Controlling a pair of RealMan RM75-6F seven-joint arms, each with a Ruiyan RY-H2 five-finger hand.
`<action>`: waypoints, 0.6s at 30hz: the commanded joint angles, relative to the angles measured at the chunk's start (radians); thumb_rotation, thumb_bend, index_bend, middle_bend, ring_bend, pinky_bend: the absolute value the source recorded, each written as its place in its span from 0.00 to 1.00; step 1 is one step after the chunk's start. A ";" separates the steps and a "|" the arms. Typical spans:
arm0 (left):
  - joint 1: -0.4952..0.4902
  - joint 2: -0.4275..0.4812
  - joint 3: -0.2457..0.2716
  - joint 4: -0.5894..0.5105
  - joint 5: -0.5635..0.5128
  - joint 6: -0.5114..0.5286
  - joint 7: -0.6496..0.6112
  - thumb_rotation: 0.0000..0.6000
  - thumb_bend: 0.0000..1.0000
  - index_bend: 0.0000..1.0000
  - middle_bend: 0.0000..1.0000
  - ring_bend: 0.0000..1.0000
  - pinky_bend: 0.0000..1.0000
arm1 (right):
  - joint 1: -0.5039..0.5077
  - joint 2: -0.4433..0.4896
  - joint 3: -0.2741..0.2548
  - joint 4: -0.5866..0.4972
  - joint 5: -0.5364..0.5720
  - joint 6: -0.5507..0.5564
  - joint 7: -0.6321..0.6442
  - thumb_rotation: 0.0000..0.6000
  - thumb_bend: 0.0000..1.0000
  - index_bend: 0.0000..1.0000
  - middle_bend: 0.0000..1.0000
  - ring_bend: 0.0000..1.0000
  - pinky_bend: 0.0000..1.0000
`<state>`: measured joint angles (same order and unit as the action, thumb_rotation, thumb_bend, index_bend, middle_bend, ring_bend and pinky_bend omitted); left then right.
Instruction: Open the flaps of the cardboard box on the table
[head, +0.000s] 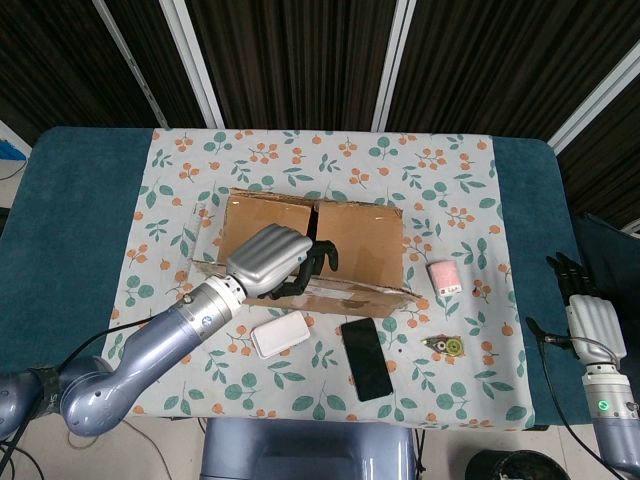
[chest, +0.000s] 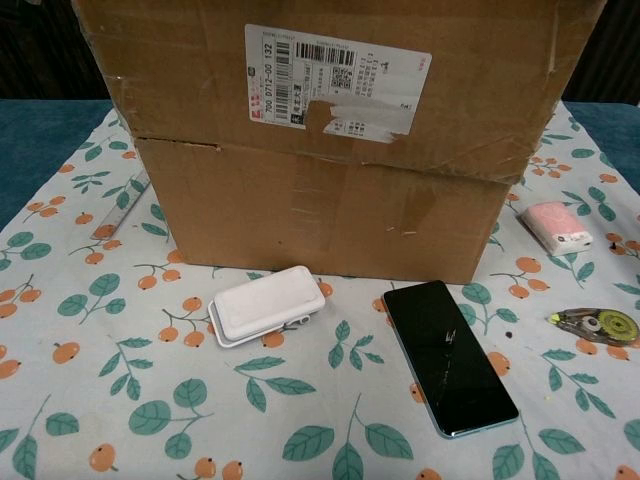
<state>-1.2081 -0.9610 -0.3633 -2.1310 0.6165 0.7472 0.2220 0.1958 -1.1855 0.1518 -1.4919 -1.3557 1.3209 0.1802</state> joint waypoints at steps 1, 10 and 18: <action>0.003 0.017 -0.005 -0.028 0.011 -0.011 -0.022 1.00 0.88 0.39 0.52 0.48 0.54 | 0.000 0.000 0.000 0.000 -0.001 0.000 0.000 1.00 0.32 0.00 0.00 0.02 0.22; 0.003 0.039 0.010 -0.069 0.017 -0.052 -0.073 1.00 0.88 0.38 0.51 0.48 0.54 | -0.001 0.001 0.000 -0.002 -0.001 0.001 0.000 1.00 0.32 0.00 0.00 0.02 0.22; 0.021 0.031 0.031 -0.059 0.049 0.017 -0.070 1.00 0.66 0.33 0.42 0.40 0.49 | -0.001 0.002 -0.002 -0.003 -0.002 0.000 0.001 1.00 0.33 0.00 0.00 0.02 0.22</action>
<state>-1.1938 -0.9257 -0.3372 -2.1939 0.6617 0.7443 0.1517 0.1952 -1.1835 0.1497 -1.4951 -1.3577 1.3211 0.1807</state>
